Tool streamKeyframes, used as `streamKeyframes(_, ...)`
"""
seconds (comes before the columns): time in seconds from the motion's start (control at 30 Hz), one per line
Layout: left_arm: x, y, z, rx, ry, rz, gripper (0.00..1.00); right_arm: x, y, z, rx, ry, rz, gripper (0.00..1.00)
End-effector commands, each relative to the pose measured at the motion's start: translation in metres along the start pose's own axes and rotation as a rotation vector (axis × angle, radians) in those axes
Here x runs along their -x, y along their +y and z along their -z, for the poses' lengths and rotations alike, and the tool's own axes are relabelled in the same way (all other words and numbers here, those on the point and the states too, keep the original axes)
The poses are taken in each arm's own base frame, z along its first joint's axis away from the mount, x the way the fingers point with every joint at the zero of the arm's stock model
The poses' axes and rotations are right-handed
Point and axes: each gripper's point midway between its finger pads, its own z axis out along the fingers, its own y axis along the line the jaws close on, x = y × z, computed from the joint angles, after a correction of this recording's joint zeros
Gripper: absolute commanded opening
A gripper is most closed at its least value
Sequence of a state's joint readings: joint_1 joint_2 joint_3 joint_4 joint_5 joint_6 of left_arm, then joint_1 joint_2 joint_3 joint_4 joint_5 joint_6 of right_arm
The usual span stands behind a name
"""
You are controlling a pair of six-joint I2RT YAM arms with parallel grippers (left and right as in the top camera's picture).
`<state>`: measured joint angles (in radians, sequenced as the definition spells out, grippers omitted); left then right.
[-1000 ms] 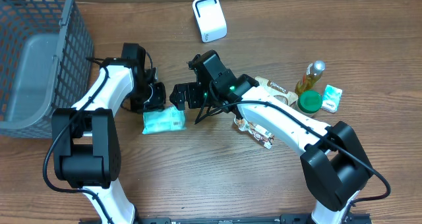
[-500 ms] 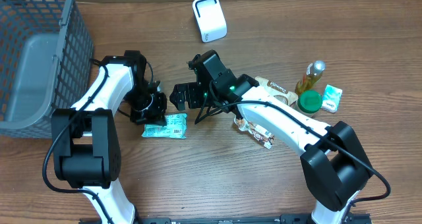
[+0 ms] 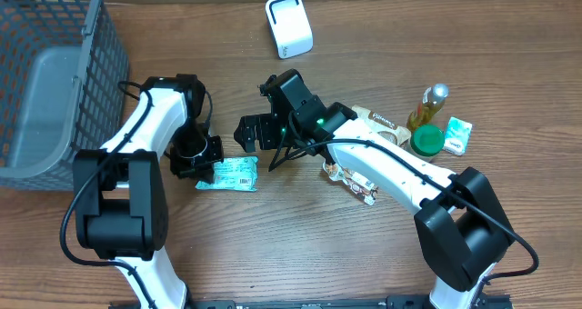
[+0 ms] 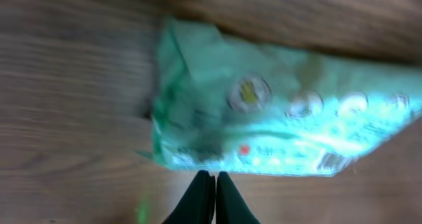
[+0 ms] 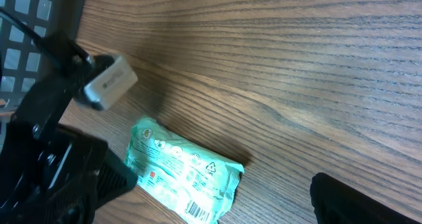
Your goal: Scan the item barcode
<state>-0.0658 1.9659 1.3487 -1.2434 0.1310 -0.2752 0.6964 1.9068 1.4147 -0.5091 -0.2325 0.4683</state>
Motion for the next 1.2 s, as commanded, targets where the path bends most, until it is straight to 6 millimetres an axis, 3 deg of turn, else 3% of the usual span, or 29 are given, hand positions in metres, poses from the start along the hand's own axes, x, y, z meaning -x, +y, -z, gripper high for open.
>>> streamKeyframes(0.0,0.006,0.009,-0.002,0.063,-0.03,0.052,0.09,0.002,0.004,-0.002,0.01,-0.003,0.007,1.0)
streamKeyframes(0.43,-0.013,0.017,-0.028,0.077,0.035,0.061,0.04,0.002,0.004,-0.002,0.01,-0.003,0.007,1.0)
streamKeyframes(0.83,0.047,-0.004,-0.026,-0.019,-0.209,0.034,0.05,0.002,0.004,-0.002,0.01,-0.003,0.007,1.0)
streamKeyframes(1.03,0.053,-0.035,-0.021,-0.191,-0.219,0.003,0.06,0.002,0.004,-0.002,0.01,-0.003,0.007,1.0)
streamKeyframes(1.17,0.055,-0.037,-0.018,-0.195,-0.228,-0.01,0.05,0.002,0.004,-0.002,0.01,-0.003,0.007,1.0)
